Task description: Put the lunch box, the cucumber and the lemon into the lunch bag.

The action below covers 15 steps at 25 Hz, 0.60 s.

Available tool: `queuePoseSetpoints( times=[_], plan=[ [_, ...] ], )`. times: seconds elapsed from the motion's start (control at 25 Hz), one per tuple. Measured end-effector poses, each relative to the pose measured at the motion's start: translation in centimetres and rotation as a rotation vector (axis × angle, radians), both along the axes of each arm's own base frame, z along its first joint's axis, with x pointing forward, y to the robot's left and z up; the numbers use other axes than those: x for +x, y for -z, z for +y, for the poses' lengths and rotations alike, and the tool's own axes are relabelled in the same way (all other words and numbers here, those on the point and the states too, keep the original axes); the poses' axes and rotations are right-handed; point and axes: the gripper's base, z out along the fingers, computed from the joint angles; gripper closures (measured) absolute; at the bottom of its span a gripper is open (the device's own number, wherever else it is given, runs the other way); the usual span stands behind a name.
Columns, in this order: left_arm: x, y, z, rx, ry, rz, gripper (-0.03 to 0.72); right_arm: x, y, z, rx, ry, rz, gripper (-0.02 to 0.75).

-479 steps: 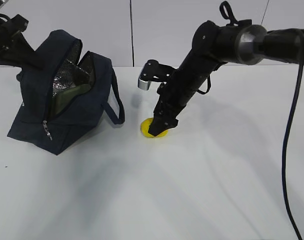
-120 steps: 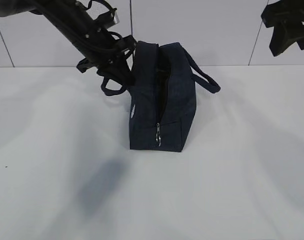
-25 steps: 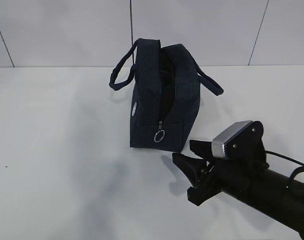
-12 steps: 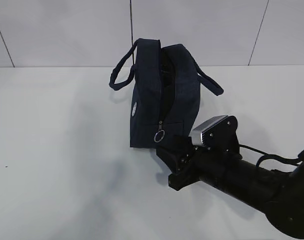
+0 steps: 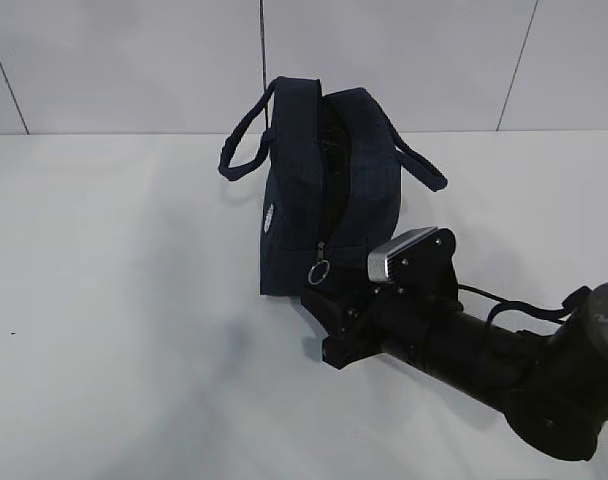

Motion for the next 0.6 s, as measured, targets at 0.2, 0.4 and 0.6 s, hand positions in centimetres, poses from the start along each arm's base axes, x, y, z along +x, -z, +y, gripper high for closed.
queuePoseSetpoints(
  times=[0.2,0.4,0.6],
  plan=[
    [0.0,0.0,0.0,0.000,0.000,0.000,0.430,0.4,-0.3,0.2,0.017,0.003,-0.010,0.349],
    [0.0,0.0,0.0,0.000,0.000,0.000,0.431,1.2,-0.7,0.6,0.043,0.007,-0.011,0.349],
    [0.0,0.0,0.0,0.000,0.000,0.000,0.431,1.3,-0.1,0.6,-0.004,0.015,0.046,0.349]
  ],
)
